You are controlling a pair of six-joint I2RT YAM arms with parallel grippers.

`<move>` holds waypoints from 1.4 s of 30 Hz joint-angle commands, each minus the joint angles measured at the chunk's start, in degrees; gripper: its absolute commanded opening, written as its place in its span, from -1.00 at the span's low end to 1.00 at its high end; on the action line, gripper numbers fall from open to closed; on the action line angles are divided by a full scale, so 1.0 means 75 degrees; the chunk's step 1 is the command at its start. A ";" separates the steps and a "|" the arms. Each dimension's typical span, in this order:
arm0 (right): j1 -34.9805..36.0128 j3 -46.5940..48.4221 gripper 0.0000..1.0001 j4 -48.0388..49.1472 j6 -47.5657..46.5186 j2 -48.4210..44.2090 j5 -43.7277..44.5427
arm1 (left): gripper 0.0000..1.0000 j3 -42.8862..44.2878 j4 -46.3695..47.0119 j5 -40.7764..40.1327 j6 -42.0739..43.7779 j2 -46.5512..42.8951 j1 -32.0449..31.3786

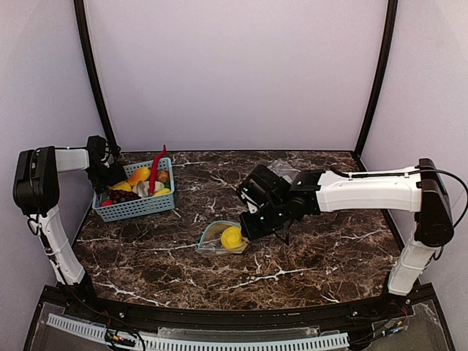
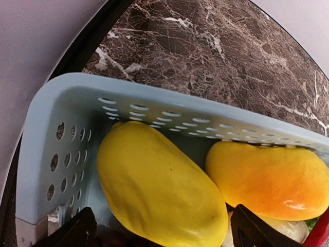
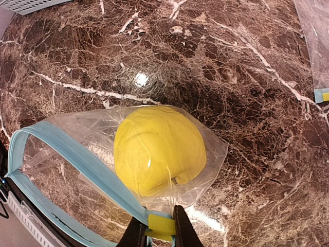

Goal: Place the food in the zip-top bag and seal the zipper
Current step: Pick up the fake fruit from the bin.

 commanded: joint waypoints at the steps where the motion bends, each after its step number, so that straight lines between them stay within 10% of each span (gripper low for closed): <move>1: 0.0092 0.0142 -0.82 0.0059 -0.0113 -0.0019 0.0075 | 0.84 0.0004 0.0126 0.0052 -0.0390 0.0337 0.0135; 19: 0.0090 0.0483 -0.83 -0.0009 -0.0320 0.0300 -0.0071 | 0.45 0.0491 0.0077 0.0007 0.0220 0.0906 0.0151; 42: 0.0089 0.0399 -0.83 -0.0008 -0.0264 0.0060 0.0069 | 0.18 -0.0826 0.0992 0.0799 0.1342 -0.2396 0.0119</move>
